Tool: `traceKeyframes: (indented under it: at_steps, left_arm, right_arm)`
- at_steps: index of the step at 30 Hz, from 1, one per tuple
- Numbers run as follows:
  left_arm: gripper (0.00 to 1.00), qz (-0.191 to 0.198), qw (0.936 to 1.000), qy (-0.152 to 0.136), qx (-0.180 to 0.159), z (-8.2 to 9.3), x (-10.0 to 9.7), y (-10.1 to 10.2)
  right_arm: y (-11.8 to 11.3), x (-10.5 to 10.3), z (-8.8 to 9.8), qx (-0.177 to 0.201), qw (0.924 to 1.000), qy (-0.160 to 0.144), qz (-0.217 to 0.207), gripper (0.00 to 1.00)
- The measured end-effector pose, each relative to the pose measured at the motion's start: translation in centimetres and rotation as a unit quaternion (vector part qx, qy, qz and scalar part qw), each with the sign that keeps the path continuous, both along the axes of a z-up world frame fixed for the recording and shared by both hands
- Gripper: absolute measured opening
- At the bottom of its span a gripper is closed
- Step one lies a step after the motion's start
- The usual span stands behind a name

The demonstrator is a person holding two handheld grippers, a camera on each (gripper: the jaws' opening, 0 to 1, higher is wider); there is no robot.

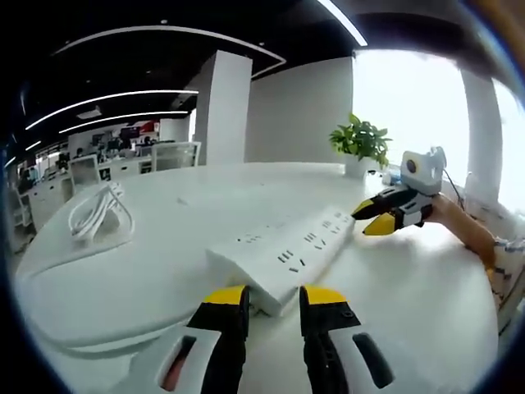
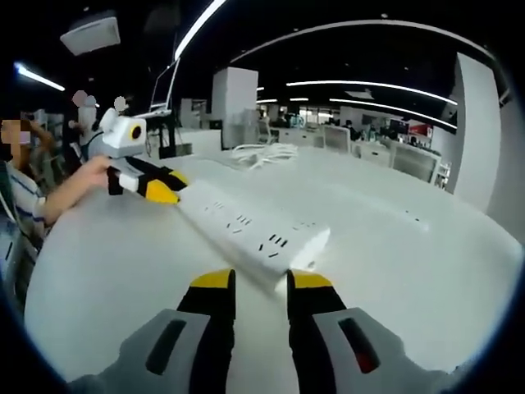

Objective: Straighten the power strip on the desk, plug the charger into it

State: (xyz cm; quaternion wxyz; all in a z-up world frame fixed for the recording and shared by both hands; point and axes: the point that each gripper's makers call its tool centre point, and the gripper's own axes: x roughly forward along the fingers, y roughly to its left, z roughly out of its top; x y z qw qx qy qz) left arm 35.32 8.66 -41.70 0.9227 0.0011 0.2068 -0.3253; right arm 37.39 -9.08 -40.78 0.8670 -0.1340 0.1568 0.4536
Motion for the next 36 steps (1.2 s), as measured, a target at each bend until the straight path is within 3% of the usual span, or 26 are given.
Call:
traceKeyframes:
  at_steps: [36]
  left_arm:
    - [0.25, -0.01, 0.9999, 0.008, 0.008, 0.0, -0.7, -0.4]
  right_arm:
    - [-0.3, -2.2, -0.1, -0.034, 0.9985, 0.039, -0.017, 0.22]
